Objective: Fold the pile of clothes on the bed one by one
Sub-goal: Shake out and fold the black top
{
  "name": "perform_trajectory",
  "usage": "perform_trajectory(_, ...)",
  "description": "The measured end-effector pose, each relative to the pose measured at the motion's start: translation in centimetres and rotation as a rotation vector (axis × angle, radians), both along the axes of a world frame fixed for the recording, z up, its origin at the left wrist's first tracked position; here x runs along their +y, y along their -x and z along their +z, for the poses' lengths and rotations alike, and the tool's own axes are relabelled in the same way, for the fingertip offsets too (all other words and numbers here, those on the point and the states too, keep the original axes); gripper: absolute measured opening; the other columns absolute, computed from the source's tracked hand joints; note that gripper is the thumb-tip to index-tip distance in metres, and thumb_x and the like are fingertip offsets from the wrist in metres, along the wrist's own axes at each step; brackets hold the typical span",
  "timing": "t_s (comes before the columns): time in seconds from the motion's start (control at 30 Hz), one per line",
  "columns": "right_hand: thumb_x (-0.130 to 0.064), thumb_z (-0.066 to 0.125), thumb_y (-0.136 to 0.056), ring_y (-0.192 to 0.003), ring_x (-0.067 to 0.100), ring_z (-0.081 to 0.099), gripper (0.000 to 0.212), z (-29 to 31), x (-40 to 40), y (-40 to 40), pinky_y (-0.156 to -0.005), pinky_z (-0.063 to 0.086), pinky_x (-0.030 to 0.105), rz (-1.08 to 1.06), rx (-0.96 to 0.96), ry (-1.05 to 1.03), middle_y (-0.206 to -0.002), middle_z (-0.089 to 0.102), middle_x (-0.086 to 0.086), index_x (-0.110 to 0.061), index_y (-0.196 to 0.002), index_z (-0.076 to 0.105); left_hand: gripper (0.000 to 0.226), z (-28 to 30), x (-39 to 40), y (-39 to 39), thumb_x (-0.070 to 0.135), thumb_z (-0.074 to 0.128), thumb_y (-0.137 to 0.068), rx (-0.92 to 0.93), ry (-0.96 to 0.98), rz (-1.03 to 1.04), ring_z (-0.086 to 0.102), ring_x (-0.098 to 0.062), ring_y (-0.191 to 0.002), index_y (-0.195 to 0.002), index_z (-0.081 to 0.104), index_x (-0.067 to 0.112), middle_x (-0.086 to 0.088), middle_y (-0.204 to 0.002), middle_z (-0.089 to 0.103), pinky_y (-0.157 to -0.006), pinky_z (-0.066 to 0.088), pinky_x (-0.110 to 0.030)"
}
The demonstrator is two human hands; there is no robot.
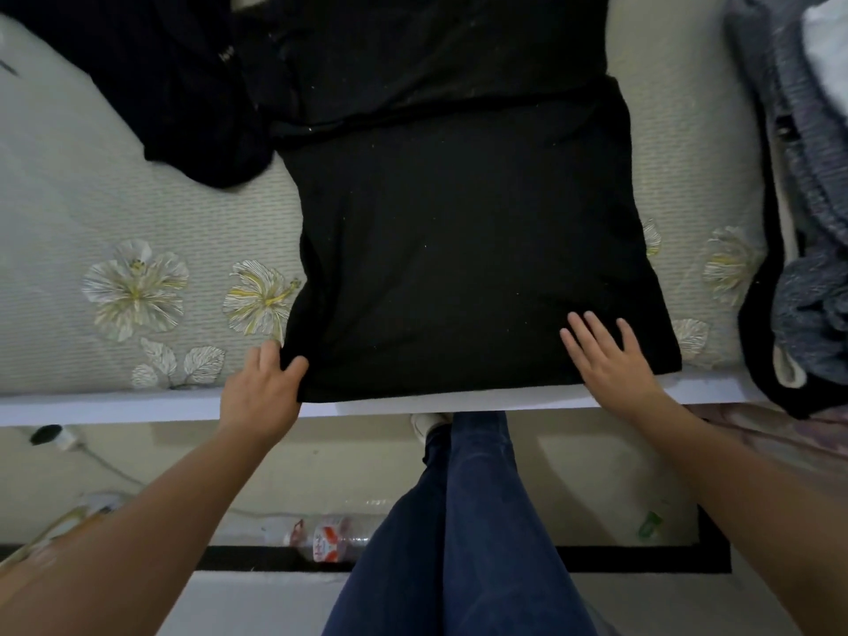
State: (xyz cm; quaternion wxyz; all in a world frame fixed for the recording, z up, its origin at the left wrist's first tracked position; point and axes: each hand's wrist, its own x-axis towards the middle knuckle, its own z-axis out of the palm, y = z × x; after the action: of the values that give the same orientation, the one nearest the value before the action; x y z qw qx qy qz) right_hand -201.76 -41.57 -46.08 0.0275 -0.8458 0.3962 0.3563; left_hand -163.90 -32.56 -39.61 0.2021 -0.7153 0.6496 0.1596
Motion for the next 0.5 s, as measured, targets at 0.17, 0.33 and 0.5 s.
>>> perform_trajectory(0.17, 0.007, 0.086, -0.030, -0.092, 0.042, 0.065, 0.070, 0.5, -0.4, 0.6, -0.065, 0.051, 0.057, 0.011, -0.214, 0.012, -0.104, 0.065, 0.029, 0.011, -0.097, 0.066, 0.021, 1.0, -0.2, -0.9, -0.009, 0.054, -0.054, 0.042, 0.126, -0.095, 0.056, -0.041, -0.057, -0.070, 0.066, -0.003, -0.031, -0.081, 0.059, -0.036, 0.044, -0.036)
perform_trajectory(0.33, 0.021, 0.057, -0.071, -0.124, 0.045, 0.043, 0.057, 2.6, -2.1, 0.1, -0.103, 0.035, 0.050, -0.085, -0.359, -0.014, -0.134, 0.040, 0.034, 0.013, -0.126, 0.044, 0.046, 2.1, -0.4, -1.1, 0.006, 0.028, -0.067, 0.058, 0.274, -0.219, 0.059, -0.035, -0.088, -0.080, 0.071, 0.001, -0.017, -0.107, 0.067, -0.056, 0.050, -0.038)
perform_trajectory(0.5, 0.002, 0.036, -0.092, -0.143, 0.019, 0.011, 0.062, 5.6, -2.6, -0.2, -0.114, 0.014, 0.029, -0.085, -0.024, -0.336, -0.155, 0.012, 0.004, -0.015, -0.146, 0.013, 0.060, 3.2, -0.5, -1.8, -0.001, 0.028, -0.084, -0.068, -0.057, -0.502, 0.023, -0.025, -0.139, -0.142, 0.029, 0.013, -0.007, -0.151, 0.023, -0.112, 0.023, -0.037)
